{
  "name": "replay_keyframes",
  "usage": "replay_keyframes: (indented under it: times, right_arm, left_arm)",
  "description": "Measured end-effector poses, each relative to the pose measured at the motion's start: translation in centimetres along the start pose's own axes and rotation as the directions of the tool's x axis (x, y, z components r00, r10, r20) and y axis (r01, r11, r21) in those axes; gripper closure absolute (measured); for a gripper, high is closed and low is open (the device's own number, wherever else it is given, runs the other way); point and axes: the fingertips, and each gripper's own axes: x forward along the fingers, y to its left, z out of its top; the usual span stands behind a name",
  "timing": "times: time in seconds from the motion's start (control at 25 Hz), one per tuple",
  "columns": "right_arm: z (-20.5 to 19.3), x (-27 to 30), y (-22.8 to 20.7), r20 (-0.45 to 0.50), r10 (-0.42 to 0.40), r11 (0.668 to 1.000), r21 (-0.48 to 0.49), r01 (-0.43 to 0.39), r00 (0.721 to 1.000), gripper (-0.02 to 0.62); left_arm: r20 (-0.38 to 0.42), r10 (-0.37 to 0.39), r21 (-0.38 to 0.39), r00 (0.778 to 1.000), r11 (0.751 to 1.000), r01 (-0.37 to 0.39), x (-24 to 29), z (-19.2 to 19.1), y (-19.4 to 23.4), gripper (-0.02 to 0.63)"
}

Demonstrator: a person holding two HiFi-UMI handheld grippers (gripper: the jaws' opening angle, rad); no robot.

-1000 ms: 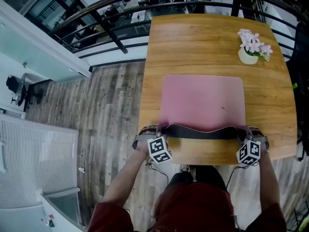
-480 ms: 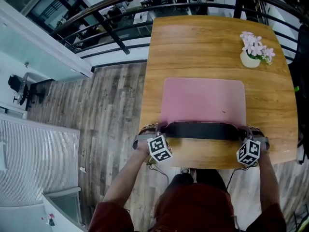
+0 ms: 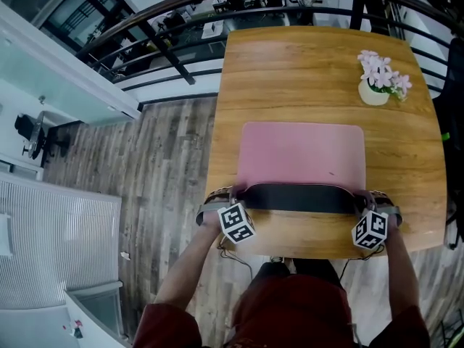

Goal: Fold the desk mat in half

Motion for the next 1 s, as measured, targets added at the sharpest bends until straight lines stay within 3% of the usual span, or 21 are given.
replay_keyframes:
  times: [0.56, 1.0]
  right_arm:
    - [-0.5, 0.7, -1.8, 0.073, -0.005, 1.0, -0.014, 0.006, 0.997, 0.568]
    - [-0.1, 1.4, -3.1, 0.049, -0.051, 0.998, -0.019, 0.052, 0.997, 0.568]
  left_arm:
    - [-0.057, 0.061, -0.035, 0.996, 0.997, -0.063, 1.0, 0.7, 0.9, 0.572]
    - [-0.047, 0.072, -0.038, 0.996, 0.997, -0.073, 1.4, 0.8, 2.2, 0.572]
